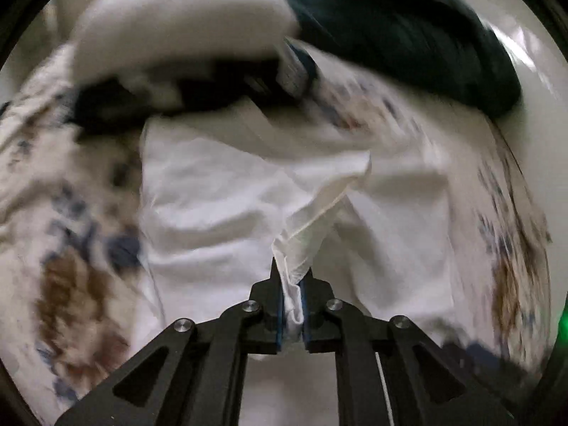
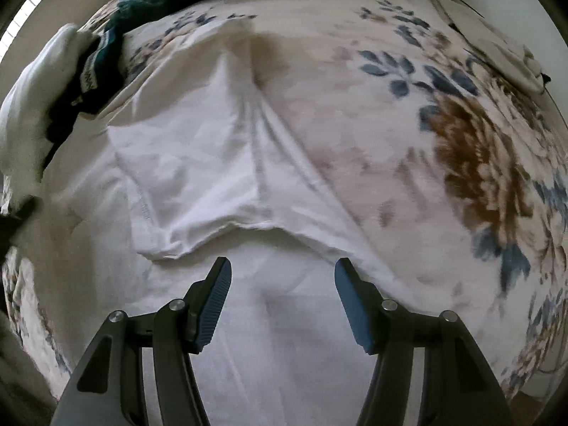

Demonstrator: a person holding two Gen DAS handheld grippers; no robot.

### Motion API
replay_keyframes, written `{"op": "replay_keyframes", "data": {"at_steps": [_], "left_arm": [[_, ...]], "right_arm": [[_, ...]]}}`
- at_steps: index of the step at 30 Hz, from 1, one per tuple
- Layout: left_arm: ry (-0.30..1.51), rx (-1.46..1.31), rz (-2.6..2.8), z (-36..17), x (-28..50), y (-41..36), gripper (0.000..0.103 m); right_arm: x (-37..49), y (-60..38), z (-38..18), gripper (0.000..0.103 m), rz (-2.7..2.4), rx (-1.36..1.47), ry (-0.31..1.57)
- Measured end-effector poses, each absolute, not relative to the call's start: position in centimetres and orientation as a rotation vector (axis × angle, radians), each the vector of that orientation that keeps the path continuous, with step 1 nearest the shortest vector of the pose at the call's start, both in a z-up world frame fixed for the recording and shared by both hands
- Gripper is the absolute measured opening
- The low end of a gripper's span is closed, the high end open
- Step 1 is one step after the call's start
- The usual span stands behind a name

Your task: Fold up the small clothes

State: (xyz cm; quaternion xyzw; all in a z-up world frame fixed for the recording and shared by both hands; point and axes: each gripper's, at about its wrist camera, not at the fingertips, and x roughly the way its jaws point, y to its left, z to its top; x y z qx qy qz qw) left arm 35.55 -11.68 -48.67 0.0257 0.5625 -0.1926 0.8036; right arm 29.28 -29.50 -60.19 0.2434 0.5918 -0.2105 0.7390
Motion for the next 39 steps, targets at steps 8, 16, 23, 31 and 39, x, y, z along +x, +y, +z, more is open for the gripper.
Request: {"op": "replay_keyframes", "data": {"at_steps": [8,16,23,31,39], "left_arm": [[1.192,-0.062,-0.348,-45.1,35.0,-4.6,0.094],[1.216,0.067,-0.176,-49.9,42.2,-3.0,0.094],[1.297,0.152,-0.189,-54.1,42.3,-2.7,0.094],[1.203,0.095,-0.239,-48.0,41.5,-2.4,0.094],[1.230,0.123,-0.251,-49.6,48.0,-4.6,0.094]], "right_arm": [[29.1,-30.2,-58.3,0.063,-0.330,0.649,1.246],[33.7,-26.0,-60.7,0.063,-0.134,0.897,1.263],[37.2,-20.3,-62.5,0.063,-0.094,0.532,1.415],[34.6,-26.0,-55.5,0.063,-0.126,0.614,1.322],[39.1,-38.3,-53.1,0.063,-0.318,0.693,1.252]]}}
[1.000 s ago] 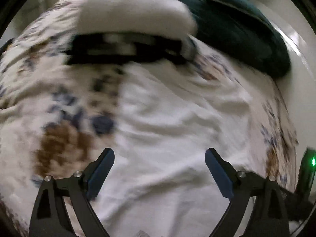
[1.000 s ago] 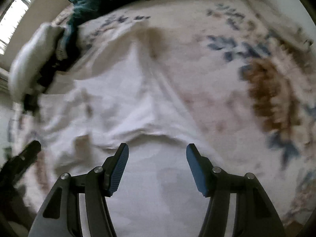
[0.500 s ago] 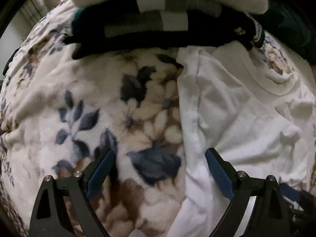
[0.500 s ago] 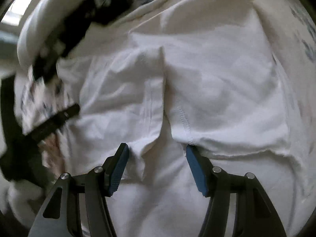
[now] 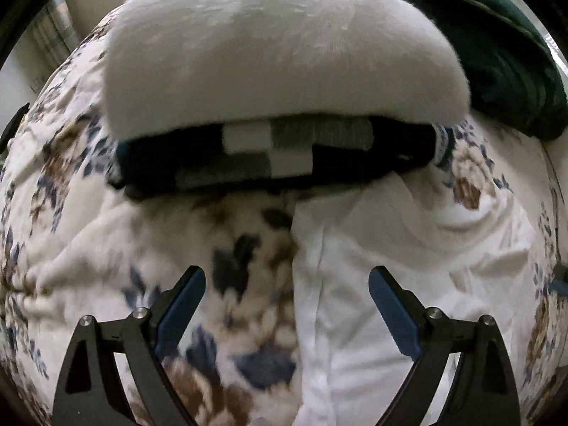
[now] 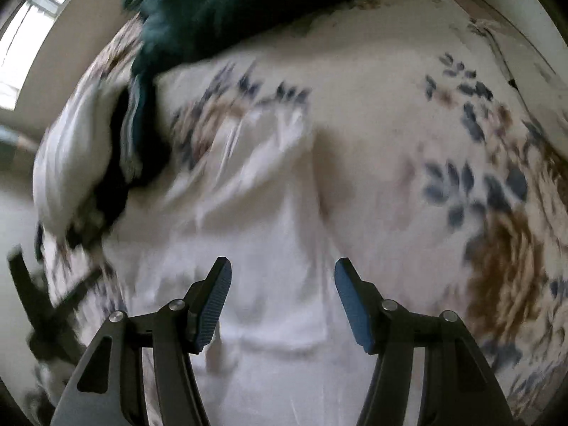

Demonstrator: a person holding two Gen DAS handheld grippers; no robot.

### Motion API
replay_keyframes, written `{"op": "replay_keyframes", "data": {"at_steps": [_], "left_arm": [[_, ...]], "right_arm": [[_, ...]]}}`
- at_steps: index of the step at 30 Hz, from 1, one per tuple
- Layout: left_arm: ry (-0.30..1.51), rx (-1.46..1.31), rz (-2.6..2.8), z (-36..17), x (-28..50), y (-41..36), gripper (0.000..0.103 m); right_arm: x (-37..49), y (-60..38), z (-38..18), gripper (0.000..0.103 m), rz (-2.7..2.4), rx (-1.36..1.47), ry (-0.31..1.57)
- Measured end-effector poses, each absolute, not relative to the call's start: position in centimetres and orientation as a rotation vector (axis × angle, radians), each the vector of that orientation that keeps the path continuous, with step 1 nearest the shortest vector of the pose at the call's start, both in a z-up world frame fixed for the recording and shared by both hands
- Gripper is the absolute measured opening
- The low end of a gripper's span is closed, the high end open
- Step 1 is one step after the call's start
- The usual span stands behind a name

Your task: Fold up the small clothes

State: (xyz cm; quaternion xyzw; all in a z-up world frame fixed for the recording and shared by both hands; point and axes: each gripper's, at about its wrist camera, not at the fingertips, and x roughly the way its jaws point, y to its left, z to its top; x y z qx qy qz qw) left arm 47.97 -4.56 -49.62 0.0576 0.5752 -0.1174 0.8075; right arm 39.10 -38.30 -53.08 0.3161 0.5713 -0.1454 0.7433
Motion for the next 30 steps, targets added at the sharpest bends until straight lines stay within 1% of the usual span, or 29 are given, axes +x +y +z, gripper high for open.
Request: {"op": "replay_keyframes", "data": {"at_steps": [3,6,11,12,13,15,16,18,20,22,23,27,30], "left_arm": [[1.239,0.155,-0.256,-50.6,49.6,-6.1,0.094],[1.285,0.189,-0.263,-52.3,50.8,-7.3,0.094],[1.302,0.215,-0.297,-54.4,52.0,-8.8,0.094],[1.302,0.220,-0.299,-54.8,52.2,-9.0,0.093],[1.310,0.225,-0.297,-55.2,52.4,-9.2,0.093],[1.328,0.221,-0.274,-56.0,53.0,-9.2,0.094],[1.331,0.205,-0.266,-56.0,53.1,-9.1,0.093],[1.298,0.175,-0.252,-54.7,52.7,-8.8,0.093],[1.248,0.160,-0.243,-52.6,51.6,-8.6,0.094],[1.193,0.166,-0.230,-49.9,49.6,-8.5,0.094],[1.171,0.161,-0.232,-48.5,48.3,-8.6,0.094],[1.155,0.089,-0.243,-44.0,42.2,-8.7,0.094],[1.186,0.041,-0.266,-42.2,36.8,-10.3,0.094]], "right_arm": [[42.2,-40.8,-53.6,0.063,-0.328,0.694,1.241],[46.2,-41.9,-55.0,0.063,-0.319,0.665,1.272],[51.4,-41.5,-58.5,0.063,-0.269,0.593,1.369],[52.1,-41.4,-59.1,0.061,-0.255,0.577,1.388],[52.4,-41.1,-59.6,0.046,-0.238,0.570,1.394],[53.1,-41.0,-60.9,0.031,-0.238,0.530,1.440],[53.4,-40.9,-61.6,0.031,-0.247,0.511,1.459],[53.1,-41.3,-61.2,0.032,-0.244,0.524,1.461],[51.5,-42.4,-59.0,0.037,-0.257,0.574,1.413],[48.8,-43.1,-56.0,0.056,-0.247,0.602,1.347],[47.3,-43.4,-54.6,0.058,-0.238,0.615,1.327],[39.0,-44.1,-49.1,0.060,-0.238,0.640,1.317],[33.3,-44.6,-45.8,0.062,-0.246,0.602,1.344]]}}
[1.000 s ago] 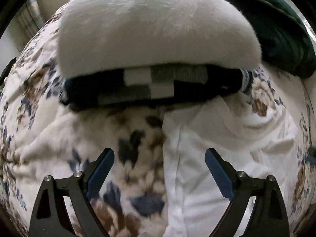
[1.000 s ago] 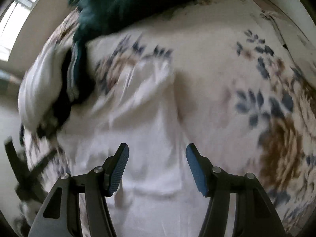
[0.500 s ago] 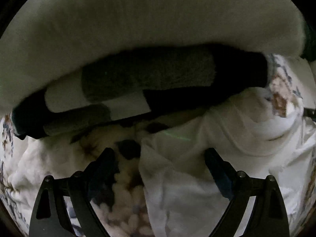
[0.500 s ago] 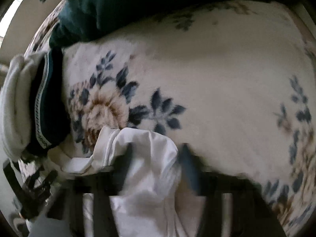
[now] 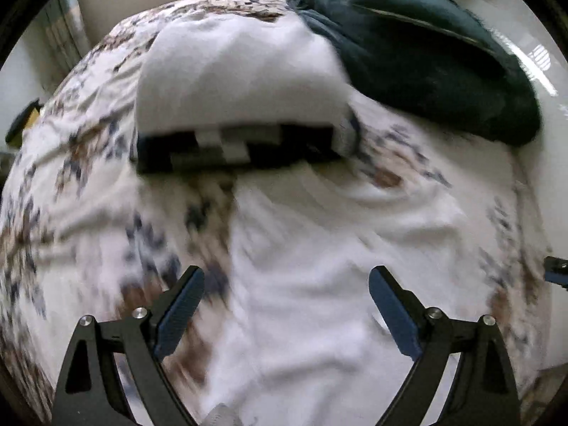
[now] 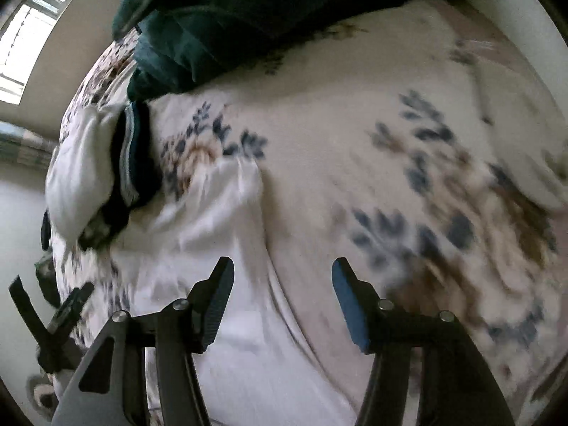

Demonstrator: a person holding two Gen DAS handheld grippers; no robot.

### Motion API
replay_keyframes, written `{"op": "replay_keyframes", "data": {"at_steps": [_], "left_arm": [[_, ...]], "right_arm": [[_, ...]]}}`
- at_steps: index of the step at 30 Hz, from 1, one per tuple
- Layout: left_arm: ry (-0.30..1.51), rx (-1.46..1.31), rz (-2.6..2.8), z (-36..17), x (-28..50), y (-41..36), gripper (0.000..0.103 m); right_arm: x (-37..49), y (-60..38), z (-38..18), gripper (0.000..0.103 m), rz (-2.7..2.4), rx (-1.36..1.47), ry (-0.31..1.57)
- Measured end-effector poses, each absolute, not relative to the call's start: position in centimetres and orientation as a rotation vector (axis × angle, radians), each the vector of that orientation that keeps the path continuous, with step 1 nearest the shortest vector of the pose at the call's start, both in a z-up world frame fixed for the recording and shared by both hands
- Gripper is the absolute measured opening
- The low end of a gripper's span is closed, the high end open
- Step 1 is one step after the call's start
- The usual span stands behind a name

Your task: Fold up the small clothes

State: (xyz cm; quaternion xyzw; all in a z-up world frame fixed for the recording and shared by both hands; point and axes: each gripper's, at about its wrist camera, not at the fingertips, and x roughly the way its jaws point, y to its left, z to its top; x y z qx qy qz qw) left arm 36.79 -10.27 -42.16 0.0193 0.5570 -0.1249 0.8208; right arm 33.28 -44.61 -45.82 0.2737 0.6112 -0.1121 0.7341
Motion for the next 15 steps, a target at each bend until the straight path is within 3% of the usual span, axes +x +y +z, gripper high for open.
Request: {"op": "replay_keyframes", "data": {"at_steps": [5,11,15], "left_arm": [[1.282,0.048,-0.290,-41.6,26.1,-15.0,0.094],[1.563,-0.027,-0.263,-47.7,11.4,-24.4,0.094],[1.654,0.001,-0.238,-51.2,5.2,-29.8,0.094]], "right_arm": [[25.6,-48.2,-44.0,0.062,-0.200,0.607,1.413],[23.6,-51.8,-46.1,0.062,-0.046,0.515,1.482],[24.3,-52.5,-47.5,0.062,0.040,0.481,1.507]]}}
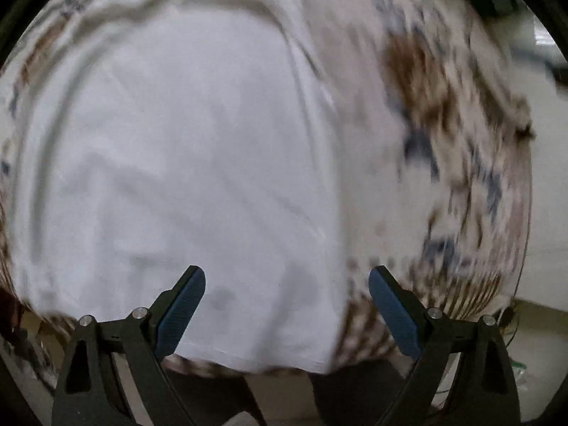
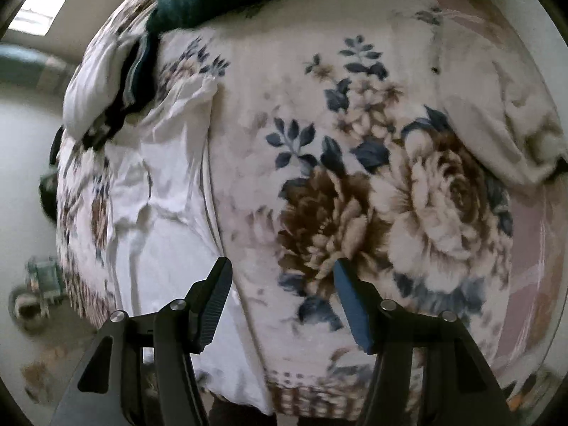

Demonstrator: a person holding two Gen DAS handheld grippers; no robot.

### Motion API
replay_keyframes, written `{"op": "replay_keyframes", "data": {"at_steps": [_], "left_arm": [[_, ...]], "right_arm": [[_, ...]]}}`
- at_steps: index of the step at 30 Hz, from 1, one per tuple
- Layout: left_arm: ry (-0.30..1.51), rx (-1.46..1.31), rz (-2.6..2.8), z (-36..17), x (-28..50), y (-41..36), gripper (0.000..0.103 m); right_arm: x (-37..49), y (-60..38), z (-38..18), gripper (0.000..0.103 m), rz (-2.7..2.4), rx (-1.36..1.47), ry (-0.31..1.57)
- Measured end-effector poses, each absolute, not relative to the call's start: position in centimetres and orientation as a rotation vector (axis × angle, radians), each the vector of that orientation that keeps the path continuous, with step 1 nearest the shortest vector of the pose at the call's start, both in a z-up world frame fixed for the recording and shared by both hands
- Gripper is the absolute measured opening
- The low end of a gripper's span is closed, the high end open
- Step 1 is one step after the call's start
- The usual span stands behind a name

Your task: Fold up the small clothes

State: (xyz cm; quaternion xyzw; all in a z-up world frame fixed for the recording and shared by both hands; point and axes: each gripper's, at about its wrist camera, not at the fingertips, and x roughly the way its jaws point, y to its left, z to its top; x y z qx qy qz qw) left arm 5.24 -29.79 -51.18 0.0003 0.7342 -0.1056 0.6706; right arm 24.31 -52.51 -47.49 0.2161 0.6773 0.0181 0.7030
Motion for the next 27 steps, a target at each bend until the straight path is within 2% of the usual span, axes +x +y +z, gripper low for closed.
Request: {"op": "replay_keyframes", "data": {"at_steps": [6,7,9,10,11,12,13,14,21,22,23,25,27], "left_arm": [[1.642,0.077,-0.158,-55.4,2.9,-33.6,0.094],[1.622,0.077,-0.145,-55.7,2.9,-33.8,0.089],[1.570,0.069,-0.127,-55.9,3.2,-33.8,0.075],[1.546,0.067,-0.119,-55.8,3.3,-33.7,0.059],[1.528,0.063,-0.114,-55.8,3.3,-33.7,0.037],[1.507,0.058,-0.105,-55.7,3.5,-33.5,0.026],[1.496,0.053,-0.100,-55.7,3.7,-33.3,0.010],[1.478,0.036,-0.089,-55.5,4.0,-33.0,0.005],[1.418,-0.045,-0.059,-54.2,5.1,-31.0,0.003],[1.417,-0.060,-0.055,-53.9,5.3,-30.7,0.003],[1.415,-0.075,-0.051,-53.7,5.4,-30.4,0.002],[1.408,-0.110,-0.042,-53.0,5.6,-29.8,0.002],[1.386,-0.136,-0.033,-51.8,6.0,-29.1,0.002]], "right_arm": [[28.7,-52.3,-52.4,0.062,0.168,0.502,1.501],[29.6,-52.0,-53.3,0.062,0.177,0.508,1.494],[32.0,-51.6,-54.9,0.062,0.201,0.536,1.483],[33.8,-51.3,-55.9,0.062,0.222,0.566,1.473],[35.1,-50.9,-56.6,0.062,0.230,0.579,1.466],[37.0,-50.4,-57.5,0.062,0.238,0.583,1.462],[38.5,-49.8,-58.2,0.062,0.243,0.588,1.460],[40.0,-49.2,-58.9,0.062,0.258,0.597,1.456],[47.9,-46.1,-63.0,0.060,0.270,0.776,1.422],[48.6,-45.6,-63.3,0.048,0.273,0.794,1.417],[49.0,-45.2,-63.5,0.023,0.274,0.791,1.424],[49.4,-44.3,-63.2,0.010,0.260,0.762,1.428],[49.5,-43.7,-62.4,0.004,0.266,0.721,1.420]]}}
